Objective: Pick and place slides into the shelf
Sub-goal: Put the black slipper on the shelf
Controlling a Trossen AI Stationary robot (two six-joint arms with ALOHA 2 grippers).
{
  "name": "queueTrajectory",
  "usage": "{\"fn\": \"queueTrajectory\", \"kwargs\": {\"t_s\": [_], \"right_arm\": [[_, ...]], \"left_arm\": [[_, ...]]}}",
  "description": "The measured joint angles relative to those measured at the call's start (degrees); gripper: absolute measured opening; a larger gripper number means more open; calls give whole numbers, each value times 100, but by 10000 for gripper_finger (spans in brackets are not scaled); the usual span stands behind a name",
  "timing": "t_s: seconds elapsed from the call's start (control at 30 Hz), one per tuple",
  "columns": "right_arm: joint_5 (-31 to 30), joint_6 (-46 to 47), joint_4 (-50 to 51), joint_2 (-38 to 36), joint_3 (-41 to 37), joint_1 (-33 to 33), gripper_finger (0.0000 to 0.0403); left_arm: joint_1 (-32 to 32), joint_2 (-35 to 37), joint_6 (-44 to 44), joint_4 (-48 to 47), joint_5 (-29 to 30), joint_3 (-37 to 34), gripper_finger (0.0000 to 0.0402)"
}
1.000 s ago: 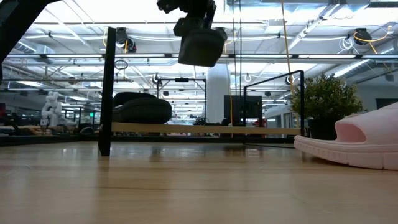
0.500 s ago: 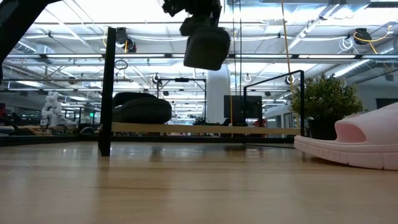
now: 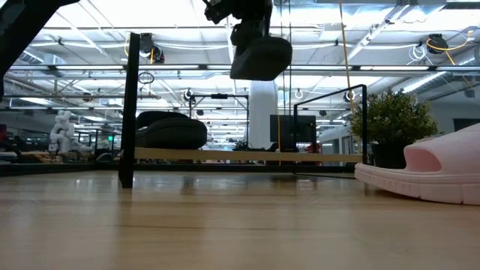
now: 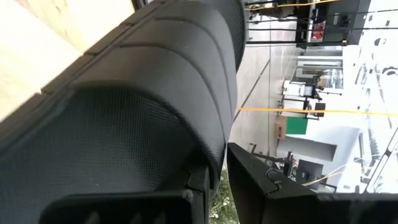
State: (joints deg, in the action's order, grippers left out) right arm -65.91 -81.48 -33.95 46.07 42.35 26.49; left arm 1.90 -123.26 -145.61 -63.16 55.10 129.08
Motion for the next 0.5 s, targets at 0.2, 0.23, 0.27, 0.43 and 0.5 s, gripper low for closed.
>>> {"fn": "queueTrajectory", "kwargs": {"t_s": [0.2,0.23,0.27,0.43,0.5], "right_arm": [[-27,-440,-5,-1,0,145,160],[-40,-451,-5,-1,0,145,160],[-67,-422,-7,-1,0,145,160],[-422,249,-22,-5,0,148,160],[-483,657,-12,-5,0,210,160]], "left_arm": [[-1,-1,-3,0,-7,0,47],[-1,-2,-7,0,-5,0,47],[-1,-2,-9,0,-3,0,47],[-1,-2,-12,52,-5,0,47],[-1,-2,-13,85,-6,0,47]]}}
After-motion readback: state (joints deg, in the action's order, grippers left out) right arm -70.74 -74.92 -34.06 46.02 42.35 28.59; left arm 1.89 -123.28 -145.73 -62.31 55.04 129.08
